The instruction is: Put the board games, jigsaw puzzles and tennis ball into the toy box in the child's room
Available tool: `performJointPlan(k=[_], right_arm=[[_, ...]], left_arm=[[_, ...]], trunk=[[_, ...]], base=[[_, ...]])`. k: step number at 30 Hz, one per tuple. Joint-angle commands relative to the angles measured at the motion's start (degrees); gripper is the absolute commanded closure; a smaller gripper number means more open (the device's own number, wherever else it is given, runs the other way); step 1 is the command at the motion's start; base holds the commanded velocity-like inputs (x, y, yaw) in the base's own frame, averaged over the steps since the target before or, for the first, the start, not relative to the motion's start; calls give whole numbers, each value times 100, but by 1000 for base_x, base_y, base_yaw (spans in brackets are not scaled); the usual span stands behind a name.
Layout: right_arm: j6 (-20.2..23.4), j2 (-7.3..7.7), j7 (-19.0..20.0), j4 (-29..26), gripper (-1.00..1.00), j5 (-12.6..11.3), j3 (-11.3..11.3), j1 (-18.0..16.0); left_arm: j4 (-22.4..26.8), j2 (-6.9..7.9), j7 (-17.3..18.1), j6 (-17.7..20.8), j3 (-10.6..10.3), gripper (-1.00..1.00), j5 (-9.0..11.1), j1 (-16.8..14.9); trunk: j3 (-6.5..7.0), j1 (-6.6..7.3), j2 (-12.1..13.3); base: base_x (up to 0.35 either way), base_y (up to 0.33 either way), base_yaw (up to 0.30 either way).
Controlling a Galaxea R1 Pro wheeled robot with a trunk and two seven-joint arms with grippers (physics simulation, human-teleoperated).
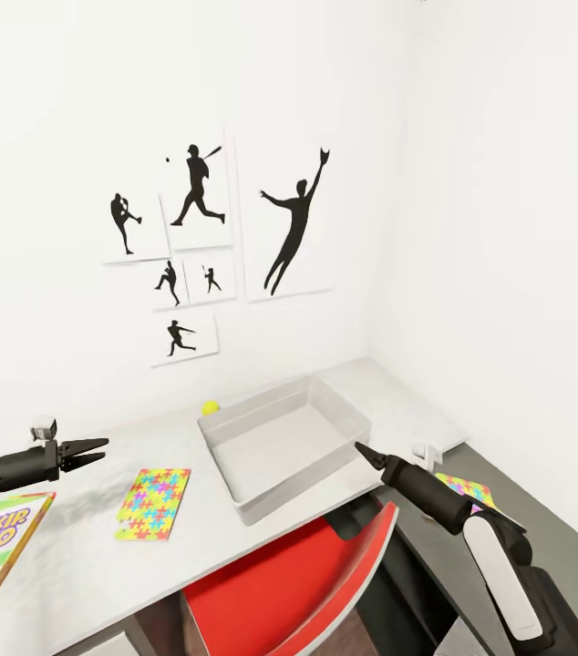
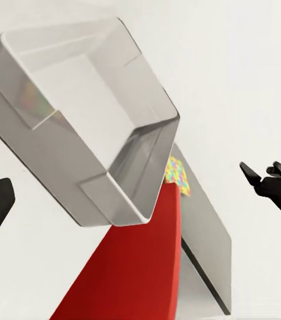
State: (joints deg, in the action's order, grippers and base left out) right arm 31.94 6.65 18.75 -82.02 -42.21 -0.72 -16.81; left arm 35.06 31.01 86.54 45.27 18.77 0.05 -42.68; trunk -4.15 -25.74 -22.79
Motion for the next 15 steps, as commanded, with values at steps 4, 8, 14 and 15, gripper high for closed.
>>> performJointPlan(k=[4, 8, 14, 15], right_arm=[[33, 2, 13, 1, -100, -24, -8, -6], [26, 3, 16, 2, -100, -24, -8, -6], [16, 3, 25, 15, -100, -24, -8, -6], [15, 3, 39, 20, -100, -24, -8, -6]], left_arm=[[1, 7, 25, 61, 4, -100, -5, -4], [1, 9, 25, 61, 4, -100, -5, -4], [1, 31, 22, 61, 4, -100, -5, -4], [1, 39, 22, 61, 4, -100, -5, -4]], trunk=[[11, -4, -13], [38, -4, -13], [78, -4, -13], [85, -4, -13]], base=[[-69, 55, -197], [-122, 120, -214], [-49, 40, -219], [-13, 11, -219]])
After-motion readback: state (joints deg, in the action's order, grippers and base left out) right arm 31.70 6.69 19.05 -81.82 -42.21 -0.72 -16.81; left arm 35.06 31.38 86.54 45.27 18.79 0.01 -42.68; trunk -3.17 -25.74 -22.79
